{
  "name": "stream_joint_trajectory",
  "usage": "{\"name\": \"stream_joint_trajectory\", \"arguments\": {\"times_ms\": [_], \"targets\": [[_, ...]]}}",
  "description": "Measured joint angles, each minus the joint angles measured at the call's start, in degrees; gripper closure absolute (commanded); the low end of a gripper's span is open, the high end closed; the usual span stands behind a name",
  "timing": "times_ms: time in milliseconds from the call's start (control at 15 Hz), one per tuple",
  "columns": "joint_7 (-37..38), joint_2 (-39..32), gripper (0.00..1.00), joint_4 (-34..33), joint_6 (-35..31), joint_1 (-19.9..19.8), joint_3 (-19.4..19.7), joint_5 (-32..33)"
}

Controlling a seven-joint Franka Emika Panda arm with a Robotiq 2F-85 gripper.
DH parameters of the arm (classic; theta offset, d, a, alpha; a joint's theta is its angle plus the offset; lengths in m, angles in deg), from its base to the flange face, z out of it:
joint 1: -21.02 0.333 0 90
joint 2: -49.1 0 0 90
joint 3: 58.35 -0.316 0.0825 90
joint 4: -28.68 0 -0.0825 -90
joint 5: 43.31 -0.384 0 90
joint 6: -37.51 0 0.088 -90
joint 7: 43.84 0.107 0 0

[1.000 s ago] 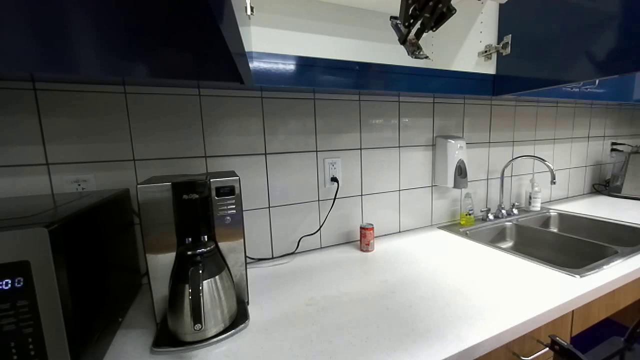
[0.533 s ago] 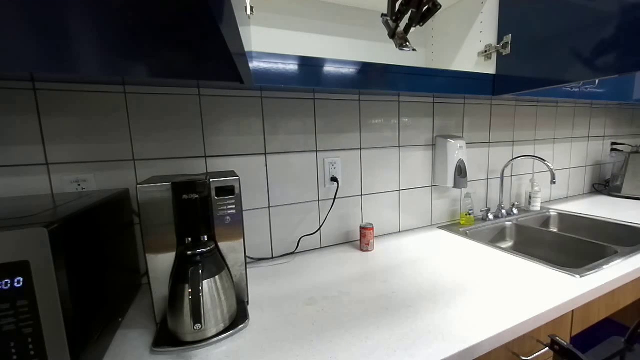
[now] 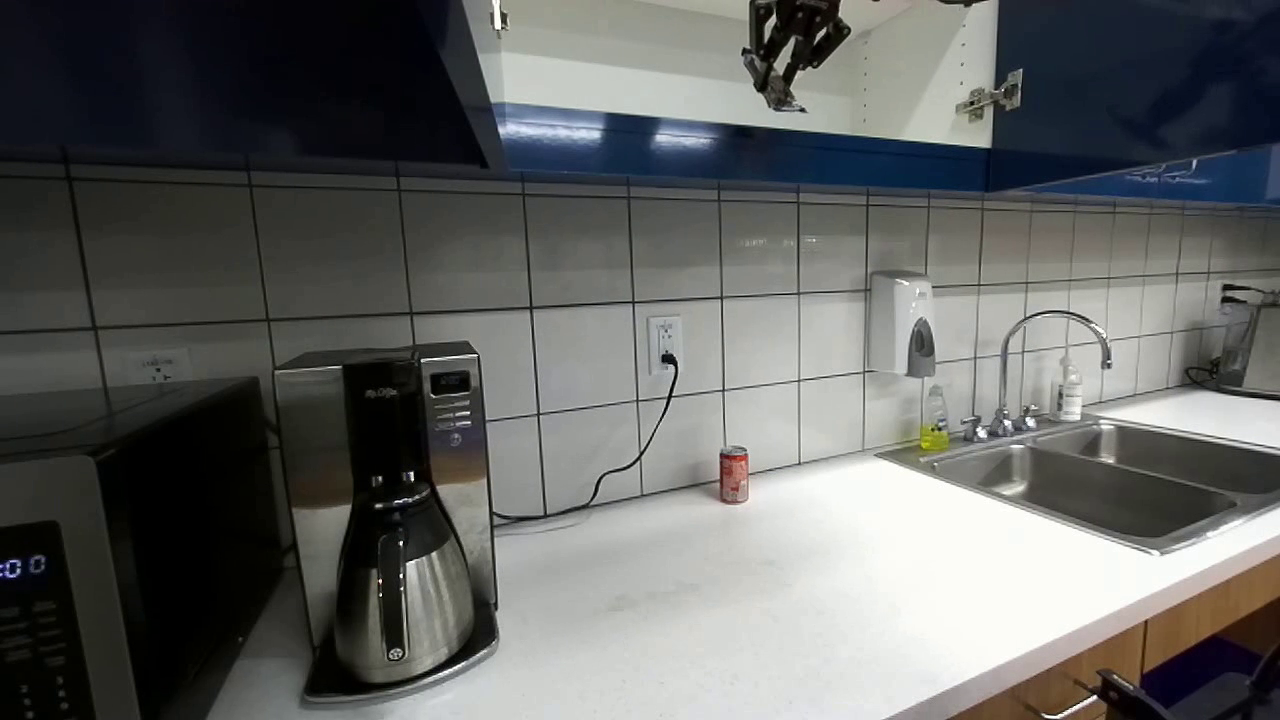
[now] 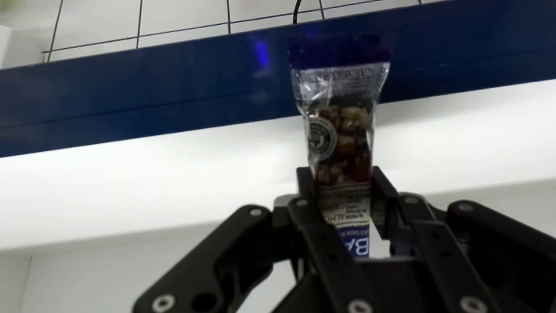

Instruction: Put the candy bar in the cabinet

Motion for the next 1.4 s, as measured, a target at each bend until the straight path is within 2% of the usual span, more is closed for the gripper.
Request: {"name": "stream_joint_trajectory", "arguments": {"times_ms": [867,933,1000,1333,1400], "targets": [[3.1,-11.6,0.92,-12.8,3.8,0.0,0.0,0.0],[3.2,-12.1,0.6,-14.0,4.7,0.0,0.0,0.0],[3.4,-12.6,0.39,-15.2,5.6,0.0,0.0,0.0],[5.4,-15.5,0.03,-19.6,7.7,0.0,0.2,0.7],[5.7,-16.2,0.0,-20.2,7.7,0.0,0.3,0.7]]}}
